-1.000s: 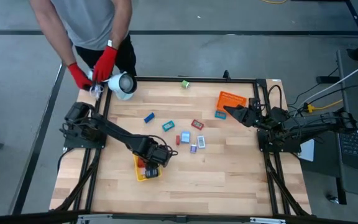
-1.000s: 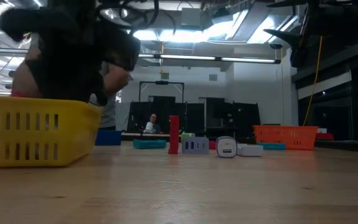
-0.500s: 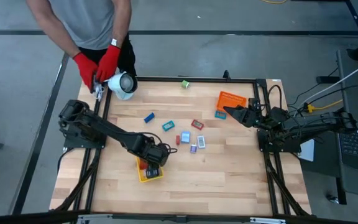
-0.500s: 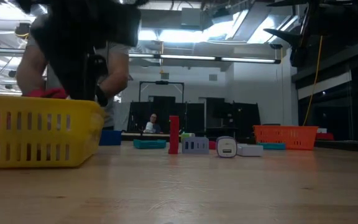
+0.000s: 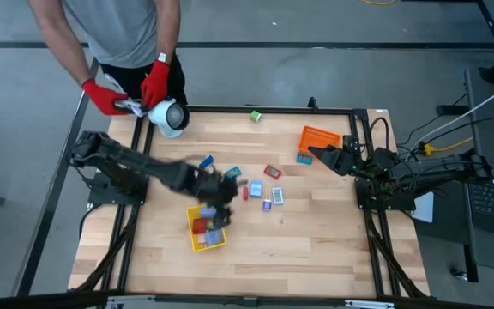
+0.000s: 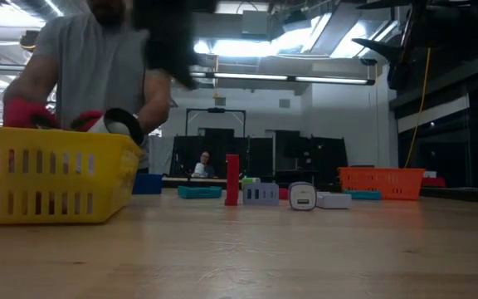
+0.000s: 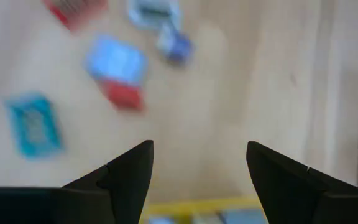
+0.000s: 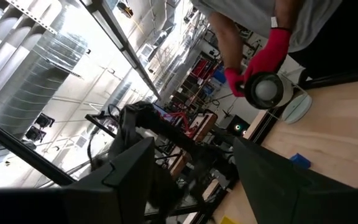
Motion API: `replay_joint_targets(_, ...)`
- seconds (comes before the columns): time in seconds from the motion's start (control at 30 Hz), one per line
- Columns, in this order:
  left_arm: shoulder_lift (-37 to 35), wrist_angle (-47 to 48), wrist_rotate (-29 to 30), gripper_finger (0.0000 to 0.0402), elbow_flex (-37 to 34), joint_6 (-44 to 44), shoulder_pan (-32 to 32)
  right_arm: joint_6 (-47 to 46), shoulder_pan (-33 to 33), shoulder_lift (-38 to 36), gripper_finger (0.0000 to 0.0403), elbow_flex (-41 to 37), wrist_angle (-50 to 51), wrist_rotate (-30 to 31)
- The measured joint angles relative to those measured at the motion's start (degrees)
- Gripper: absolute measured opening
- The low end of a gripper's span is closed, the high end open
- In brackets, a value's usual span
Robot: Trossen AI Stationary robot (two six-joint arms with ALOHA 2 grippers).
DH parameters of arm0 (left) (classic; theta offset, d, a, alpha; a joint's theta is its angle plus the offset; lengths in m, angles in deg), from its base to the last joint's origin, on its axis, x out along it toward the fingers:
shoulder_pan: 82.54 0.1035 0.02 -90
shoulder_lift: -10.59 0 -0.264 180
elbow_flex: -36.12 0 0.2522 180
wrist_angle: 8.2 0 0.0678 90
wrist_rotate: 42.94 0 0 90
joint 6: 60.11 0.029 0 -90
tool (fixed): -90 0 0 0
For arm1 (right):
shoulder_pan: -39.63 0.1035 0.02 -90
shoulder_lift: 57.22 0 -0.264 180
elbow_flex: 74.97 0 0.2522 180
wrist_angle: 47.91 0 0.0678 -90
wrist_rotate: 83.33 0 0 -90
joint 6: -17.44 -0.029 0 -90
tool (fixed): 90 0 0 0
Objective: Pick & Place Office items
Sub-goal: Put the green charger adapter into the yellow bin
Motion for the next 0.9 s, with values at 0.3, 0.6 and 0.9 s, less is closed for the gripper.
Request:
replay_joint_targets(0.3, 5.2, 1.12, -3.91, 0.0298, 11.62, 26.94, 24.85, -2.55, 0.0, 0.0, 0.0226, 0.0, -0.06, 1.29)
replay_joint_targets(0.6, 20.44, 12.97, -6.47, 0.0323, 27.59, 49.12, 39.89, -3.84, -0.07, 0.01, 0.0226, -0.01, -0.09, 2.59)
replay_joint_targets(0.9, 35.4, 15.52, -4.11, 0.0318, 45.24, 63.39, 42.77, -5.71, -0.07, 0.0, 0.0226, 0.0, -0.09, 2.8)
